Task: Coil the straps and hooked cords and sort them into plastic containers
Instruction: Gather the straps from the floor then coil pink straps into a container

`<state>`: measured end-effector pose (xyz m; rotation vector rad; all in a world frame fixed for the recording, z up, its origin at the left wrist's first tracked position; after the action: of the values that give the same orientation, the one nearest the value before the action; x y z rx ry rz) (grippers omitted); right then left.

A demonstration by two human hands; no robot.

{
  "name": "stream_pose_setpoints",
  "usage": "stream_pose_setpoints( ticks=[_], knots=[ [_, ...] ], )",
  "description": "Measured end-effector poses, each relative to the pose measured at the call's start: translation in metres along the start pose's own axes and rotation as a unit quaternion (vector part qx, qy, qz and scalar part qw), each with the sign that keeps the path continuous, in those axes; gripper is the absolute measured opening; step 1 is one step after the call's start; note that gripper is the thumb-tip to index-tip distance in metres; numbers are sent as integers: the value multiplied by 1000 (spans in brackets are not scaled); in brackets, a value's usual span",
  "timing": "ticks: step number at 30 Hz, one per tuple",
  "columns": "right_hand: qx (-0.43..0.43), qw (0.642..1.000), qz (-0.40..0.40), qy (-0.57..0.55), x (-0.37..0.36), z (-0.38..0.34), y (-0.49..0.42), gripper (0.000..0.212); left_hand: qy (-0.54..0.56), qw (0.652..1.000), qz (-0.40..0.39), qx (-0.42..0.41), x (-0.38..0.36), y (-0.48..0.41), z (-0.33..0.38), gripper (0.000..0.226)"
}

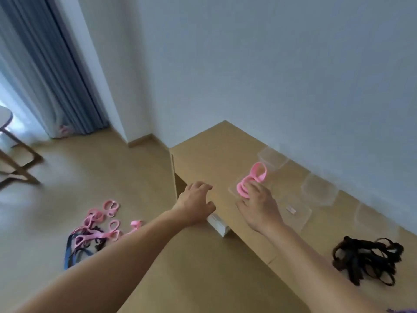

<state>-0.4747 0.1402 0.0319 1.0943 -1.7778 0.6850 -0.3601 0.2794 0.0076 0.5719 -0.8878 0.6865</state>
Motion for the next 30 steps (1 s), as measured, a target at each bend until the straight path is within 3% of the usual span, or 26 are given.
stream_pose_setpoints(
  ticks=[8,12,17,25,30],
  knots=[
    [140,985,-95,-22,-110,-209,-32,61,24,984,98,145,111,79,-222,56],
    [205,966,-152,-45,-152,-272,-42,61,70,966,140,207,131,114,-302,53],
    [256,939,-224,-46,-204,-313,-70,59,90,943,132,292,124,138,-379,51],
    [281,897,-337,-56,-362,-378,-212,56,127,899,98,408,121,49,-505,51],
    [256,887,-383,-20,-497,-380,-301,54,190,854,70,479,67,-35,-599,50]
  ],
)
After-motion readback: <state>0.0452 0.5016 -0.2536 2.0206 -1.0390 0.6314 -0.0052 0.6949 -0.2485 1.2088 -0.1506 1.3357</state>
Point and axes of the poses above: each hand's wrist, its own y-axis away from the middle knuckle, its own x-axis out of the back of the hand, z = x × y, the point moved 6 cm from there along -y, towards the middle knuckle, and after that the axes turned 4 degrees about x, right-handed, at the moved point
